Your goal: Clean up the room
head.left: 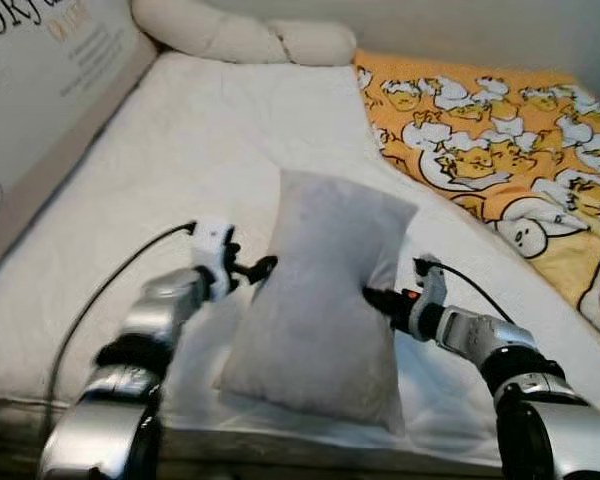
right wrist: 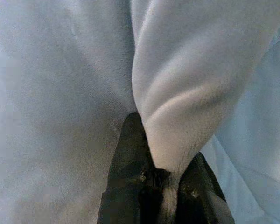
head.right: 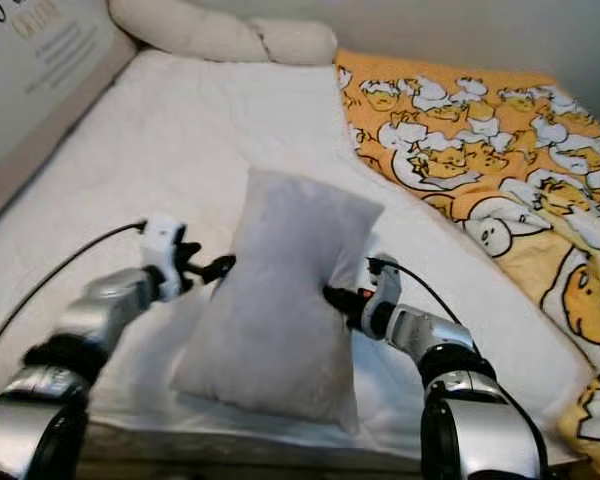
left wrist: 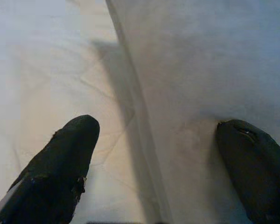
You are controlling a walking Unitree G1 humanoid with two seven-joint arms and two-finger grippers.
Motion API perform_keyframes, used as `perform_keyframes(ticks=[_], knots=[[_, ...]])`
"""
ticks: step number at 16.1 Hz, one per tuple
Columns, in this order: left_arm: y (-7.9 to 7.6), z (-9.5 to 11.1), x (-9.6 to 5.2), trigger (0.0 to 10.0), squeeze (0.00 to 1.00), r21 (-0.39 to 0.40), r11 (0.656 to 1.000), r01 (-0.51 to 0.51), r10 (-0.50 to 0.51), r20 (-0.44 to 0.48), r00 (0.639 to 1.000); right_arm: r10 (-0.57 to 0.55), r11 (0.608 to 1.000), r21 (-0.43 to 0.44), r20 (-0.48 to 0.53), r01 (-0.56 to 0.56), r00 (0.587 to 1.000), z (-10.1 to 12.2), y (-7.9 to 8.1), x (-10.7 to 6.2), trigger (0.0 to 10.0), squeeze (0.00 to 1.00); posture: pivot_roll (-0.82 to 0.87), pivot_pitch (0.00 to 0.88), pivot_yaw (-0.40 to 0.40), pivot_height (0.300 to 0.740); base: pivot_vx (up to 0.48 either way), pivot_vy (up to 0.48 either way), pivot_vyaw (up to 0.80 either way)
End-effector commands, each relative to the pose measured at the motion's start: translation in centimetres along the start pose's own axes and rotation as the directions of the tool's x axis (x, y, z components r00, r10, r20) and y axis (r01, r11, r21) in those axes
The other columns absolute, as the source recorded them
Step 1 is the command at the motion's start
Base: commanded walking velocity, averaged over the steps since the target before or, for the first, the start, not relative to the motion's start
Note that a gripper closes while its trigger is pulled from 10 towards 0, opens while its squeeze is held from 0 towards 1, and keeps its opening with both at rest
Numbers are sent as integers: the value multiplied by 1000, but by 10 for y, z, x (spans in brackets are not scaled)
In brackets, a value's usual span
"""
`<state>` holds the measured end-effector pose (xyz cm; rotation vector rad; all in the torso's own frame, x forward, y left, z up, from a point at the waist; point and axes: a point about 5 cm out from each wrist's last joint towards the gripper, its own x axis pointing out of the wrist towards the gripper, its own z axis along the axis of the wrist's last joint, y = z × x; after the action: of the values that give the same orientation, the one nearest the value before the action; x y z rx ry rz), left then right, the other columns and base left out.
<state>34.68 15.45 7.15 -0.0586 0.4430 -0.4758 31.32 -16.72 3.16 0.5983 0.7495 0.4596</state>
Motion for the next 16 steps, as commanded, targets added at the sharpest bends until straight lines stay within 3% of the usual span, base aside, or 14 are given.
perform_keyframes(ticks=[1, 2, 4, 5, 6, 7, 9, 10, 12, 15, 16], knots=[[-1, -6, 4, 10000, 1000, -30, 998, -50, 49, -16, 999, -9, 1000, 15, -49, 10, 999, -13, -5, -1, 0, 0, 37, 0, -17, 740, 0, 0, 0], [-5, -13, 6, 10000, 1000, -81, 994, -68, 67, -22, 998, 16, 1000, 22, -54, -15, 998, -15, -4, -2, 0, 0, 30, 0, -13, 740, 0, 0, 0], [-18, -22, 12, 10000, 1000, -243, 970, -6, 5, -1, 1000, 44, 999, 24, -71, -43, 996, -19, -4, -3, 0, 0, 20, 0, -17, 740, 0, 0, 0], [-37, -25, 17, 10000, 1000, -400, 905, 147, -138, 51, 989, 46, 999, 22, -88, -44, 995, -24, -7, -4, 0, 0, 14, 0, -23, 740, 0, 0, 0], [-44, -26, 18, 10000, 1000, -446, 871, 207, -195, 74, 978, 46, 999, 21, -94, -45, 995, -25, -7, -4, 0, 0, 15, 0, -25, 740, 0, 0, 0], [-60, -27, 18, 10000, 1000, -489, 797, 353, -346, 109, 932, 47, 999, 19, -99, -45, 994, -26, -8, -4, 0, 0, 15, 0, -32, 740, 0, 0, 0], [-75, -31, 16, 10000, 1000, -525, 692, 495, -502, 143, 853, 48, 999, 15, -102, -47, 994, -26, -7, -4, 0, 0, 26, 0, -50, 740, 0, 0, 0], [-78, -34, 13, 10000, 1000, -529, 663, 530, -546, 143, 825, 50, 999, 7, -107, -49, 993, -24, -5, -2, 0, 0, 31, 0, -58, 740, 0, 0, 0], [-77, -34, 11, 10000, 1000, -506, 655, 562, -575, 150, 805, 56, 998, -4, -113, -57, 992, -22, -1, 0, 0, 0, 44, 0, -74, 740, 0, 0, 0], [-61, -14, 3, 10000, 1000, -523, 572, 632, -547, 331, 769, 63, 998, -17, -96, -64, 993, -14, 6, 6, 0, 0, 55, 0, -87, 740, 0, 0, 0], [-56, -11, 1, 10000, 1000, -511, 564, 649, -548, 356, 757, 63, 998, -14, -89, -65, 994, -12, 7, 6, 0, 0, 61, 0, -92, 740, 0, 0, 0]])
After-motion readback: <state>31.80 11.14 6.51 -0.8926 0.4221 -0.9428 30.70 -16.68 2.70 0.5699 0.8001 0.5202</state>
